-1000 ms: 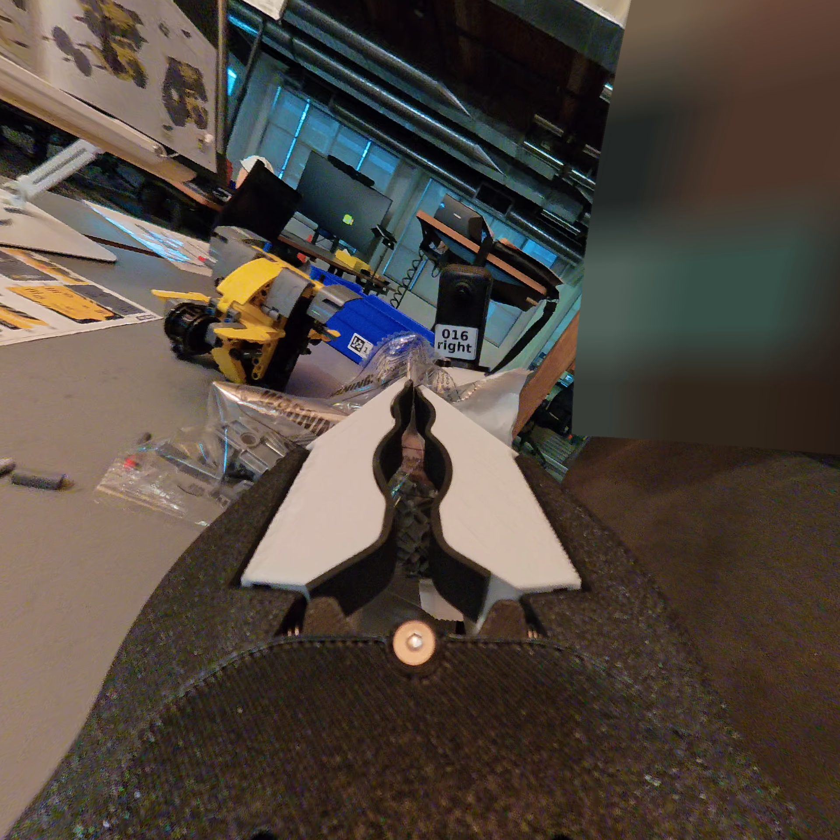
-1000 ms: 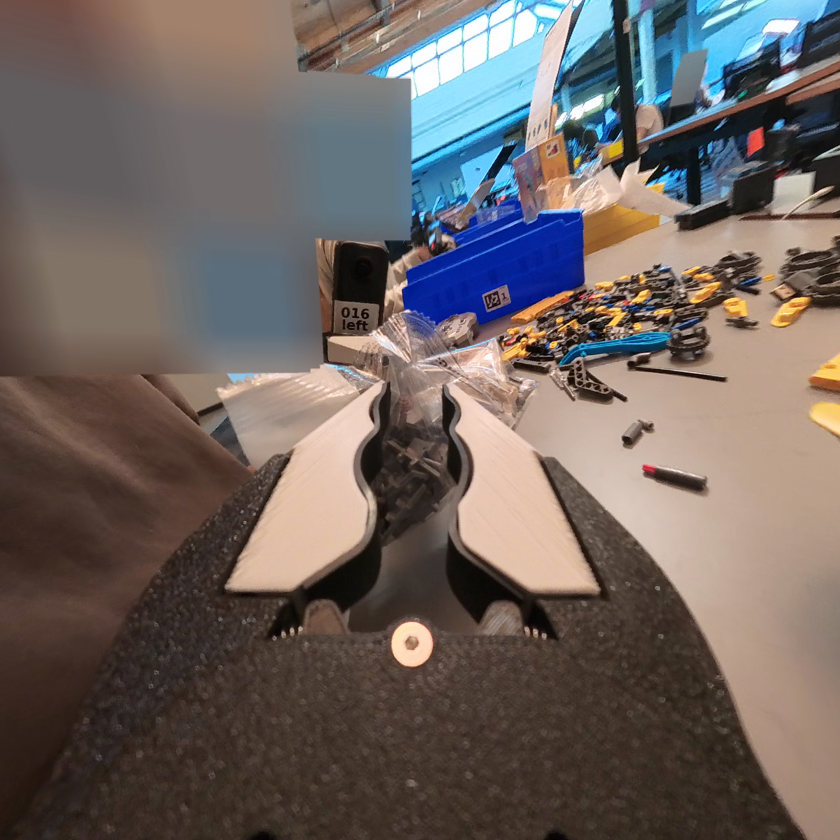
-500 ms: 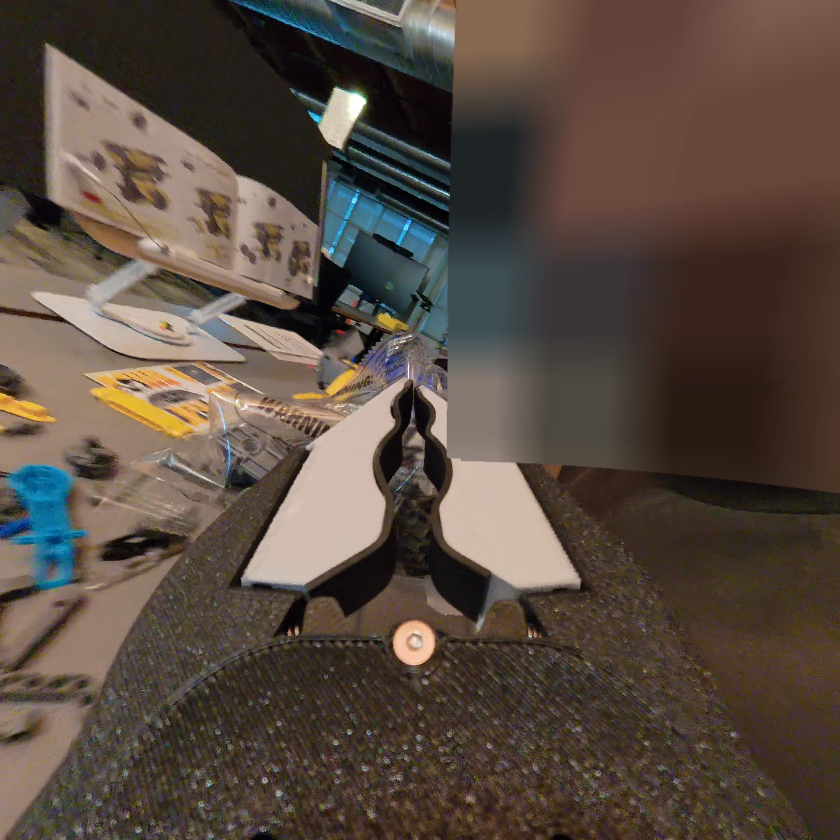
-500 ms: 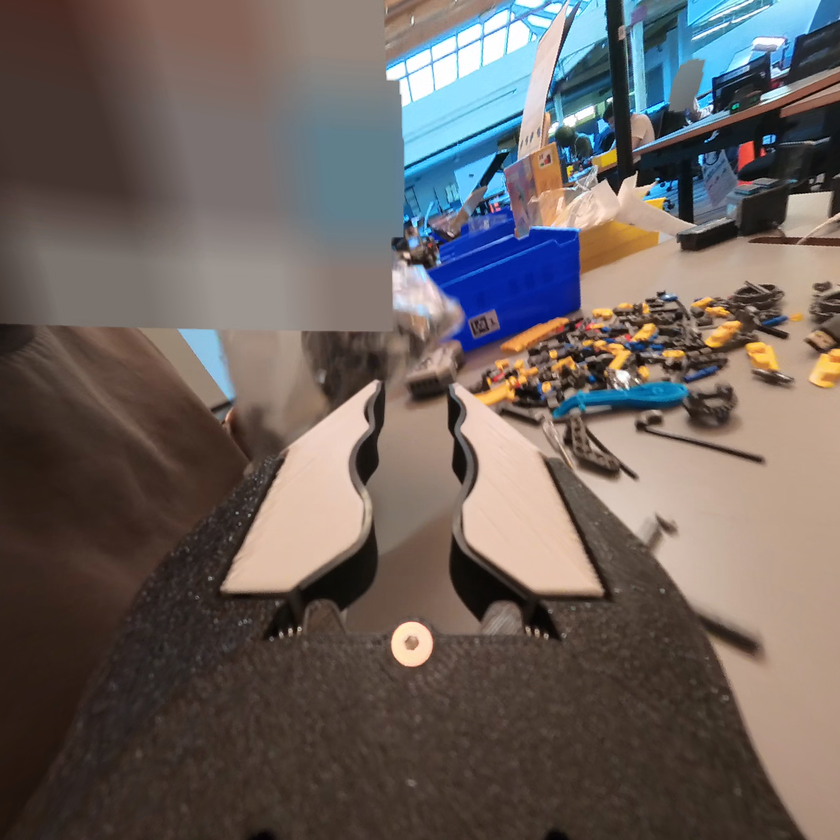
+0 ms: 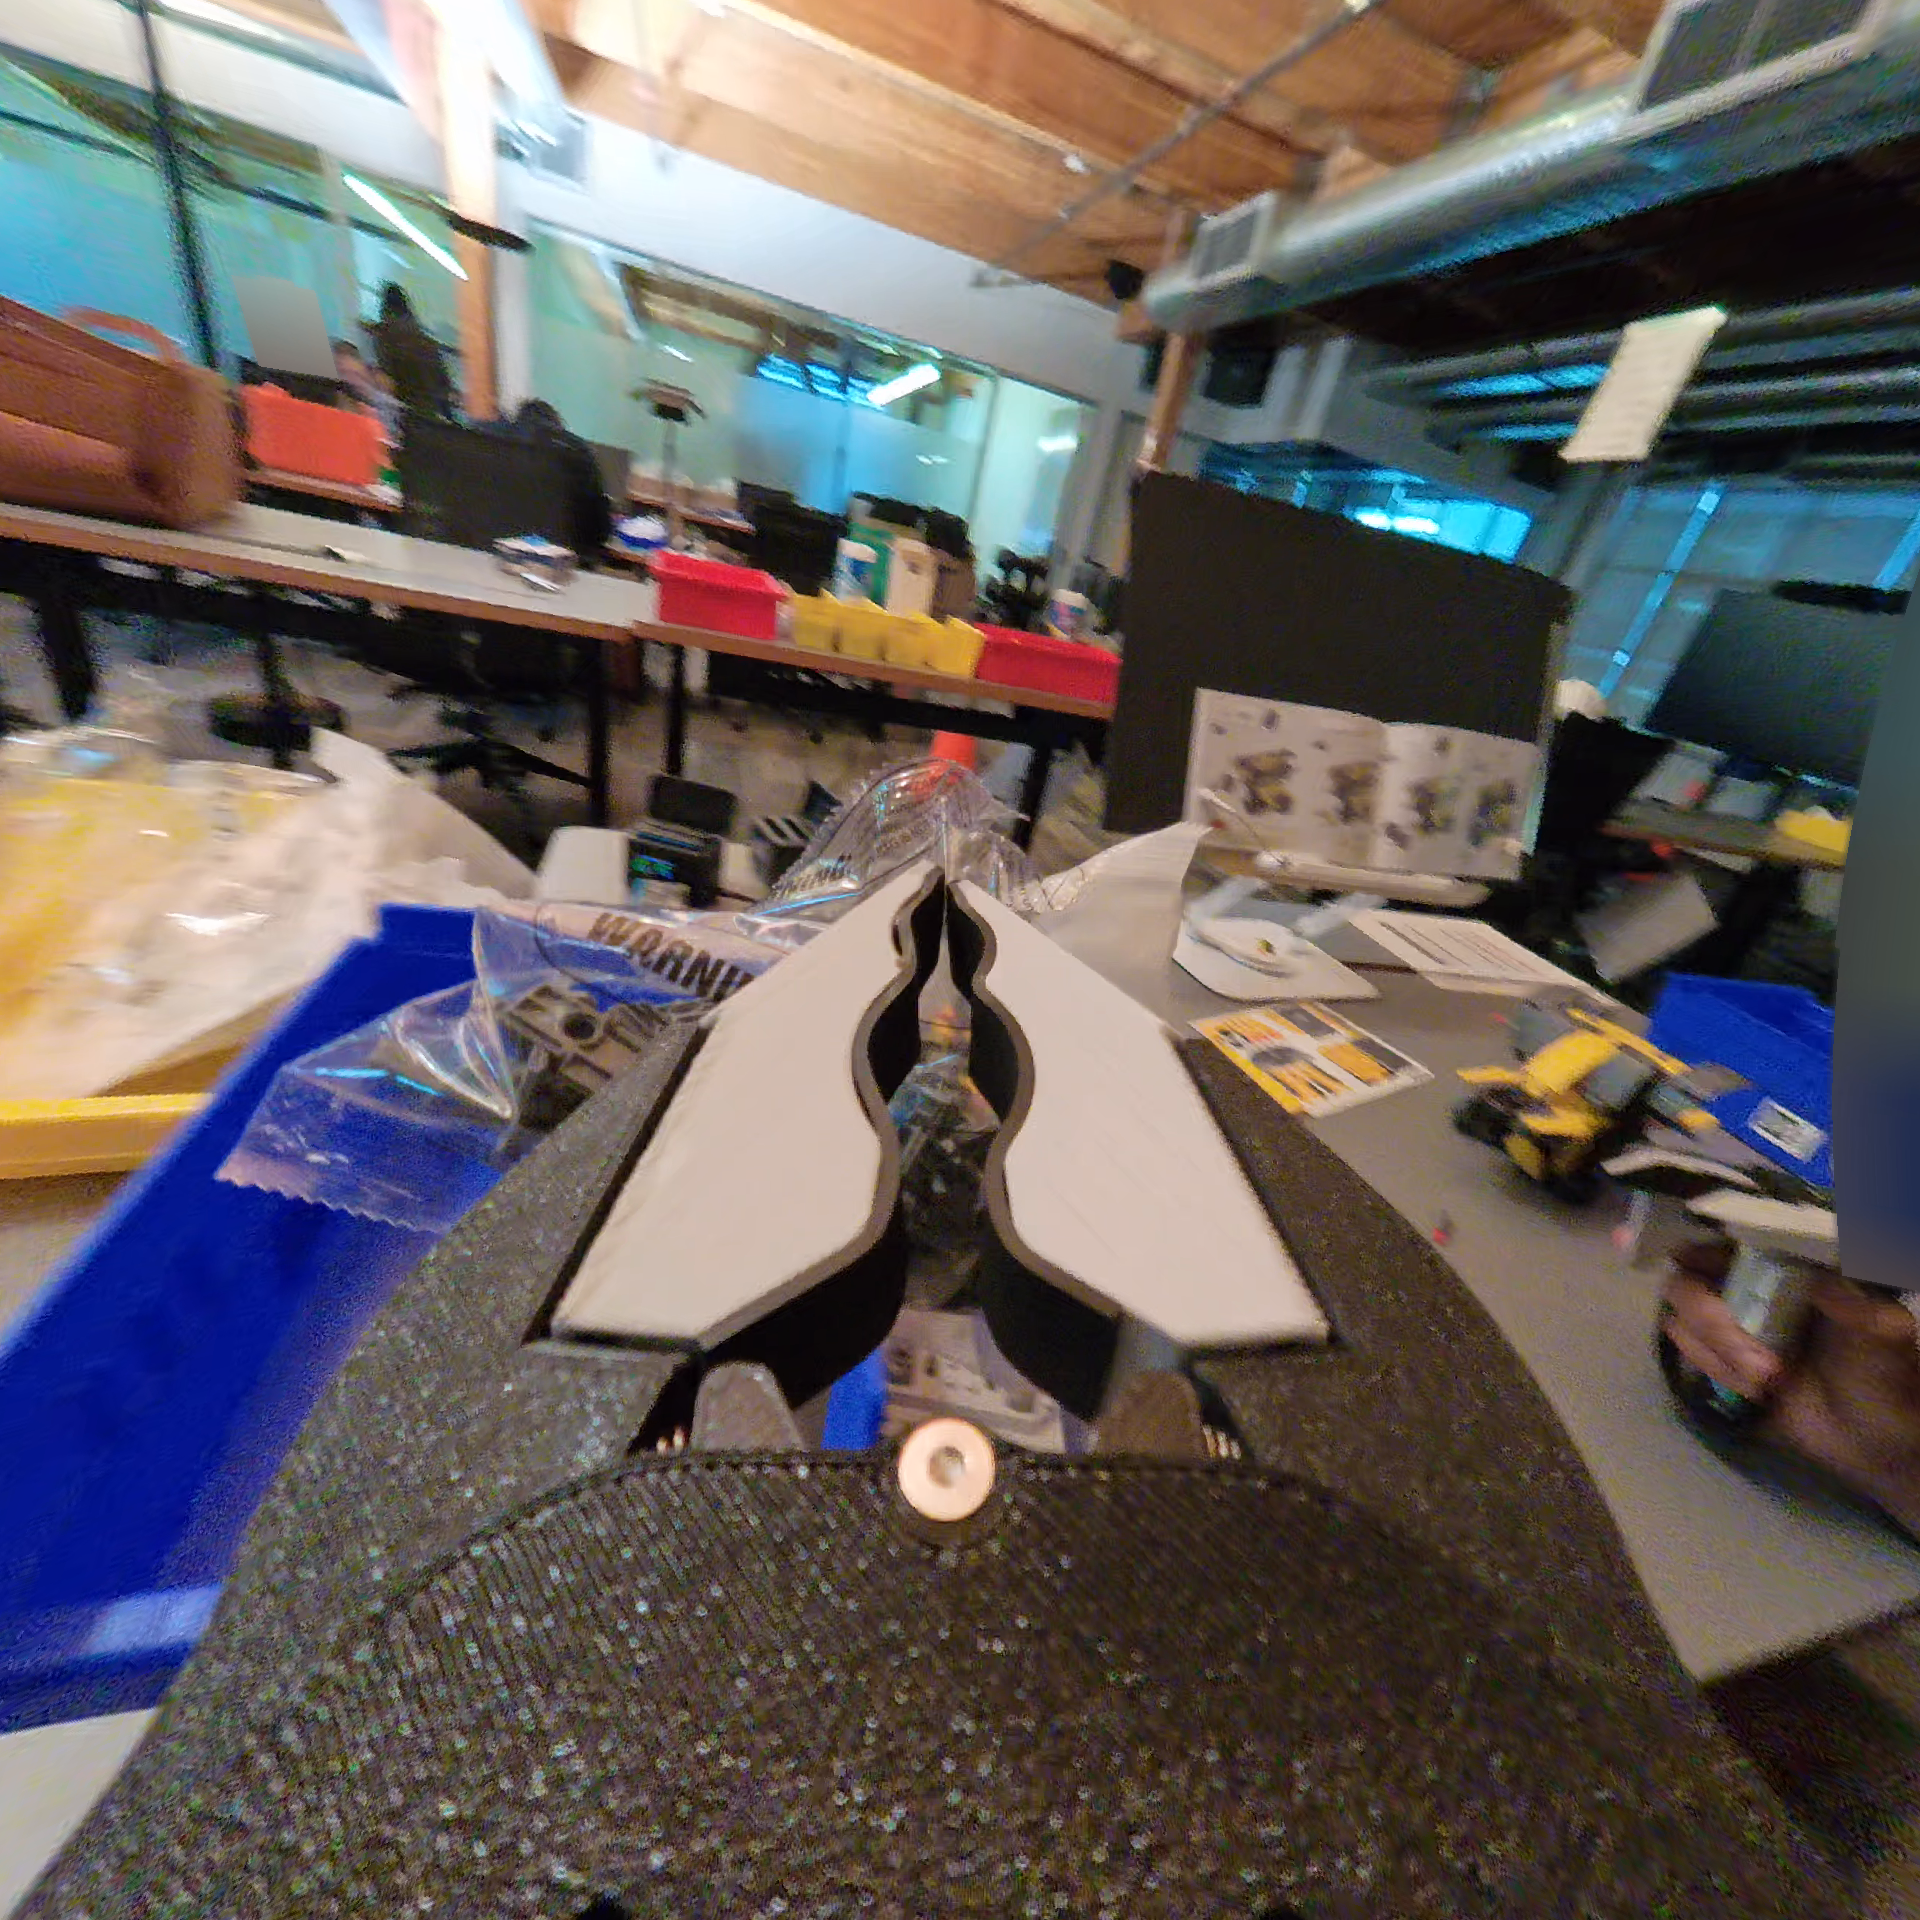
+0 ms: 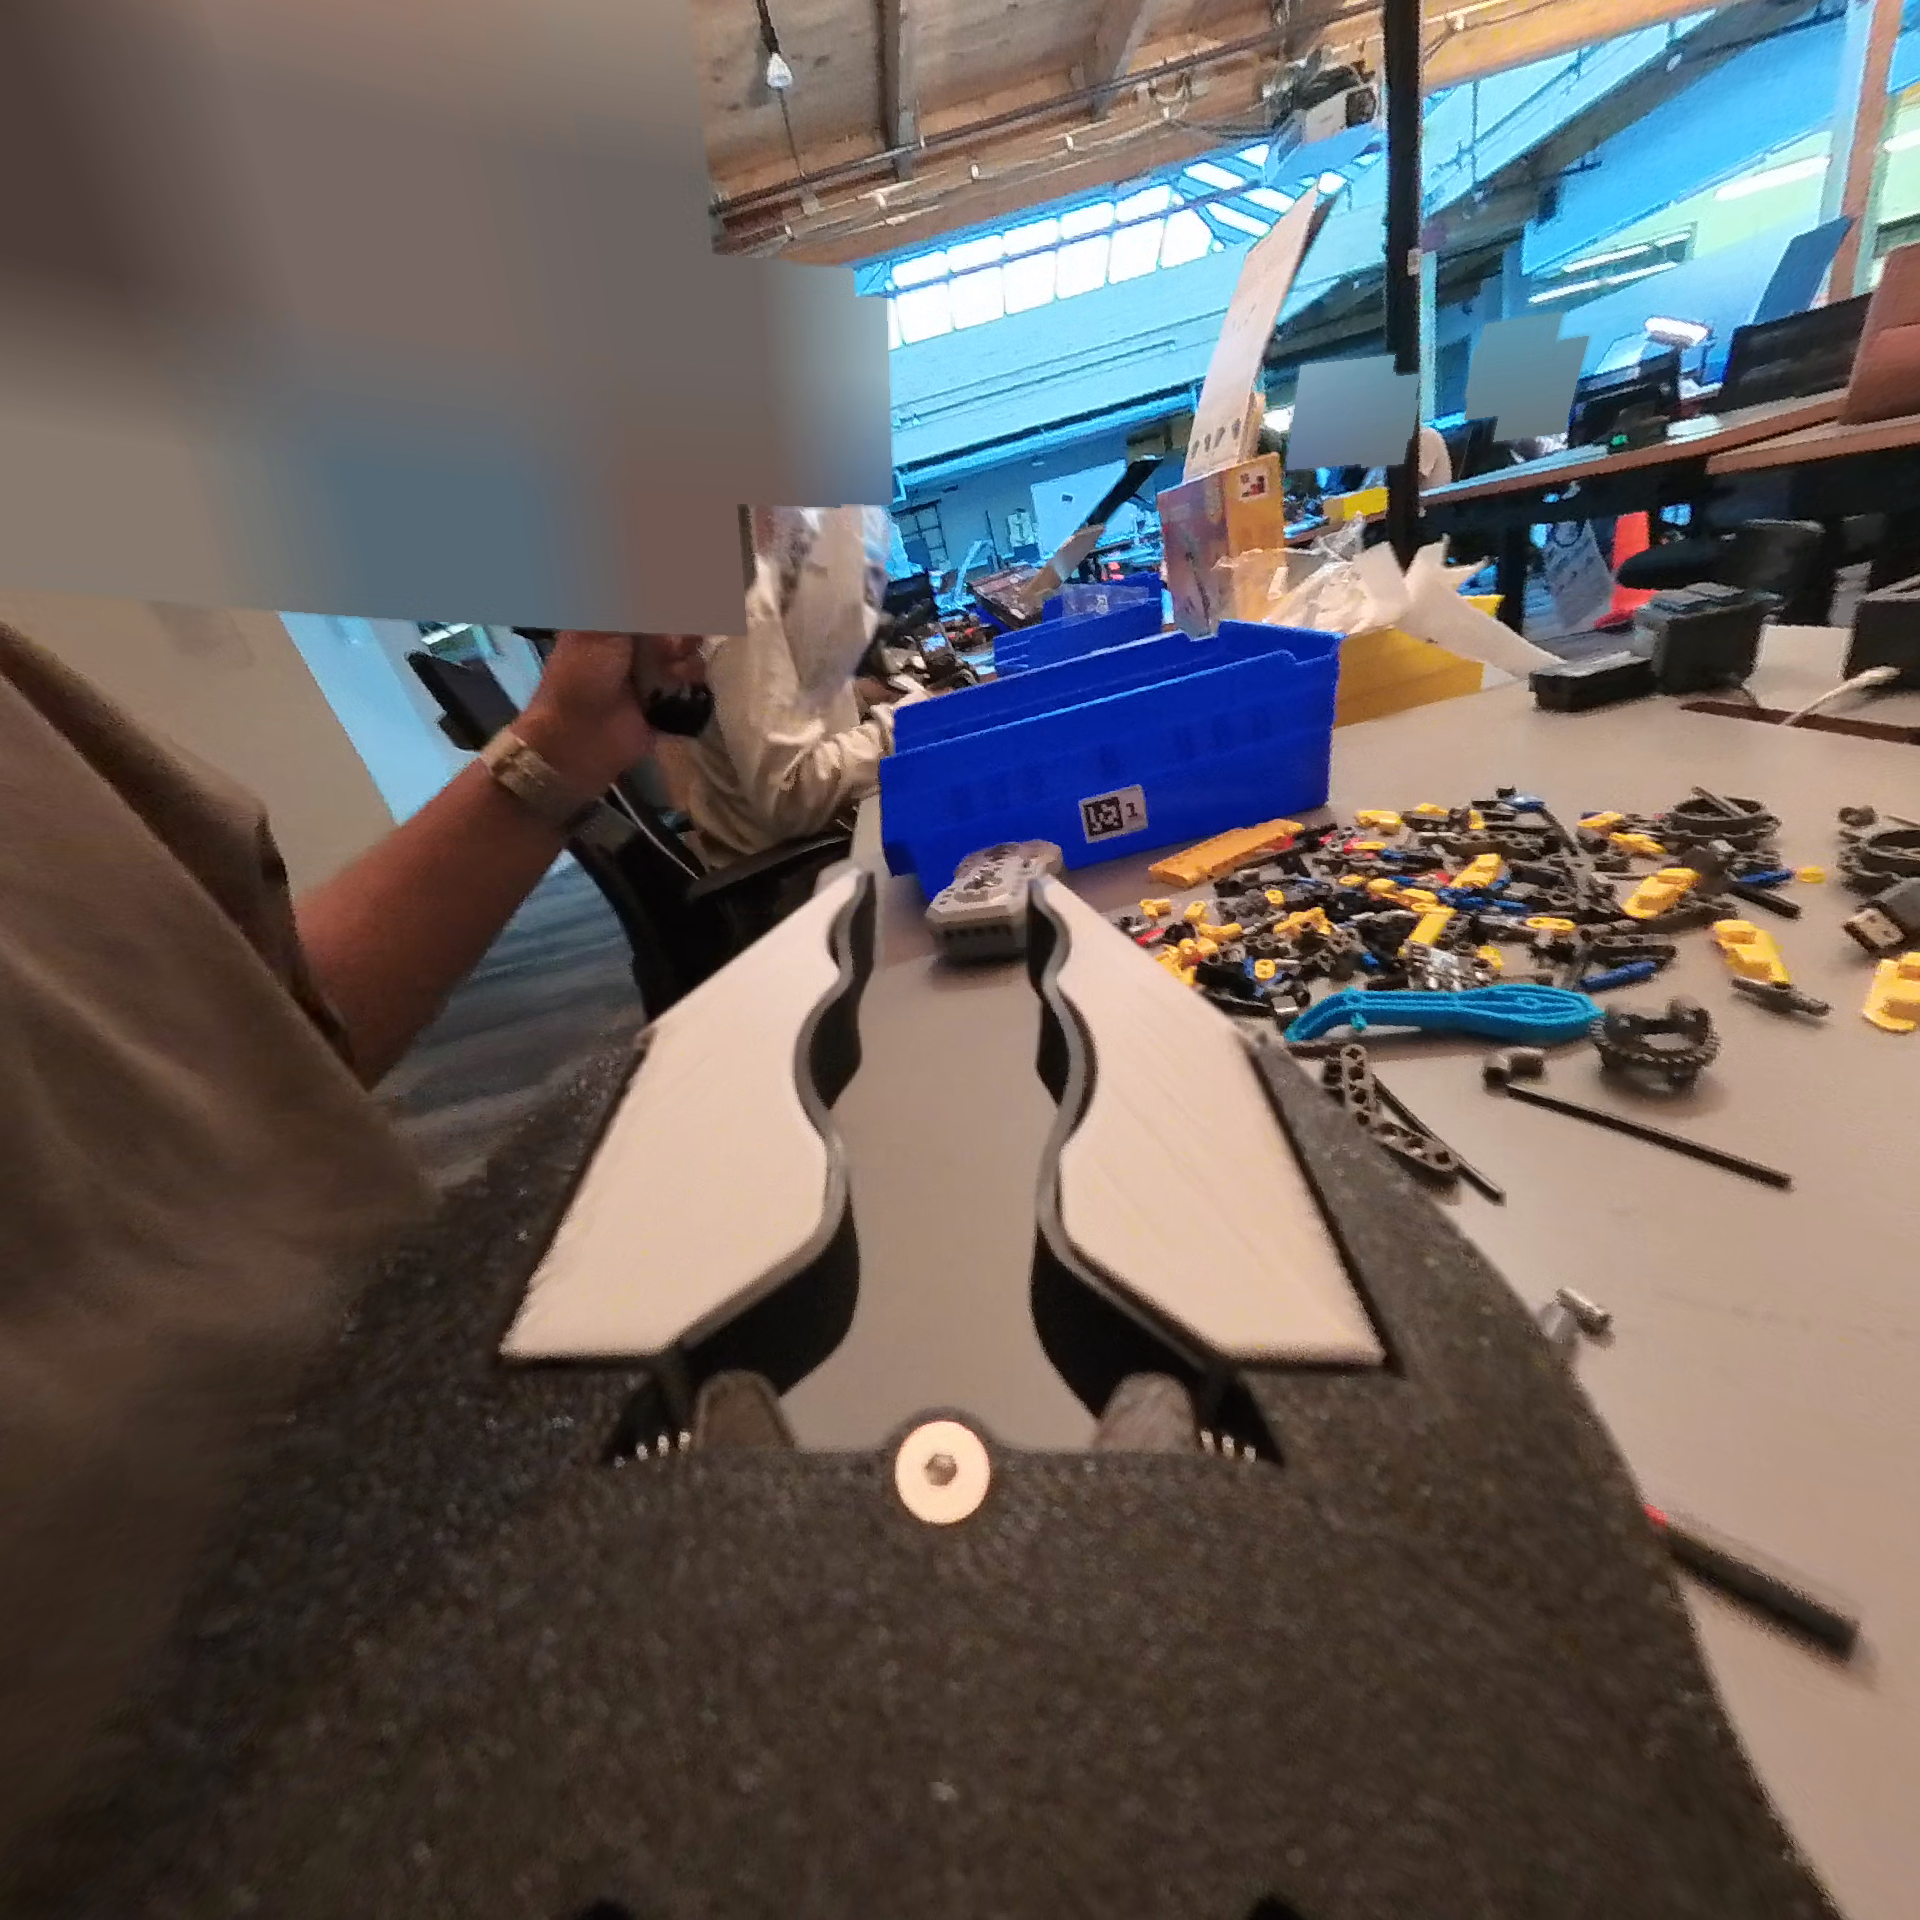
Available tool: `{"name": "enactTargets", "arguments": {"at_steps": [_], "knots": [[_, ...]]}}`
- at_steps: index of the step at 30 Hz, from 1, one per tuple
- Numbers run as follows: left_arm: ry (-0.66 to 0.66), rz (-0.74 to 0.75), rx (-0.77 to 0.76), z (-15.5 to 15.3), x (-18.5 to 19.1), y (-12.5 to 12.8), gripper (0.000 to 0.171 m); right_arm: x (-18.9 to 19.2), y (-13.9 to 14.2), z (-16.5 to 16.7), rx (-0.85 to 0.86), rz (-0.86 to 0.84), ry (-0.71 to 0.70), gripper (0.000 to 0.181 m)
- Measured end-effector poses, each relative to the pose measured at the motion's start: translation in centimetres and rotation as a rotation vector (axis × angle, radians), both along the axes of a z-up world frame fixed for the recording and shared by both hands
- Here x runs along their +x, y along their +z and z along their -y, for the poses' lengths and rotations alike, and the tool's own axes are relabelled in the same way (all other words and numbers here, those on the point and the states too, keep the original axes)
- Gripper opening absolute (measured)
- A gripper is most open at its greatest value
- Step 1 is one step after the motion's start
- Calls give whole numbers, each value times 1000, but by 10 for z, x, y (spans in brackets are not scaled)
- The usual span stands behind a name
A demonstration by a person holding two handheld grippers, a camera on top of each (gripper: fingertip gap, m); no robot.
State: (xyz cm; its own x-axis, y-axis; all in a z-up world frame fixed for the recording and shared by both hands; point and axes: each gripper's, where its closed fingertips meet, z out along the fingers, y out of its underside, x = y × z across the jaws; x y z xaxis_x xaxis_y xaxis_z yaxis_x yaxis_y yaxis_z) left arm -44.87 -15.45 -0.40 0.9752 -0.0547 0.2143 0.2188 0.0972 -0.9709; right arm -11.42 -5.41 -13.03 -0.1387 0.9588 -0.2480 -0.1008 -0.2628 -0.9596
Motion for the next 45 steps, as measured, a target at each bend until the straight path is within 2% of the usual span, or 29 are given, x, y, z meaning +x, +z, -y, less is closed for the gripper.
{"name": "enactTargets", "arguments": {"at_steps": [5,7,11,15,18,22,28,29,30,33,35,37,41,45], "knots": [[90,0,143,12,-64,18,0,-9,-3,-5,2,53,-108,29],[85,-12,139,2,-81,10,0,-13,-5,-9,16,90,-179,29],[94,-9,71,-27,-108,-22,0,-28,-11,-14,30,188,-270,29],[79,19,57,-46,-118,-41,0,-40,-20,-19,85,265,-347,28],[47,21,-10,-58,-114,-54,0,-50,-17,-20,95,286,-349,29],[103,18,-165,-64,-116,-83,0,-57,-6,-13,121,244,-316,31],[100,120,-328,-65,-112,-114,1,-41,8,11,144,147,-275,31],[103,145,-345,-62,-109,-115,17,-36,10,15,141,134,-264,32],[119,169,-322,-56,-107,-110,41,-29,13,18,141,120,-256,33],[186,158,-174,-28,-90,-73,65,-6,18,27,156,87,-257,34],[205,103,-84,-8,-63,-47,68,9,15,30,174,84,-276,34],[205,35,-65,2,-27,-33,69,21,9,32,188,94,-295,35],[88,-72,-101,-8,62,-36,75,39,1,33,180,95,-287,36],[-128,-93,-113,-43,149,-58,76,53,-2,14,184,118,-323,39]]}}
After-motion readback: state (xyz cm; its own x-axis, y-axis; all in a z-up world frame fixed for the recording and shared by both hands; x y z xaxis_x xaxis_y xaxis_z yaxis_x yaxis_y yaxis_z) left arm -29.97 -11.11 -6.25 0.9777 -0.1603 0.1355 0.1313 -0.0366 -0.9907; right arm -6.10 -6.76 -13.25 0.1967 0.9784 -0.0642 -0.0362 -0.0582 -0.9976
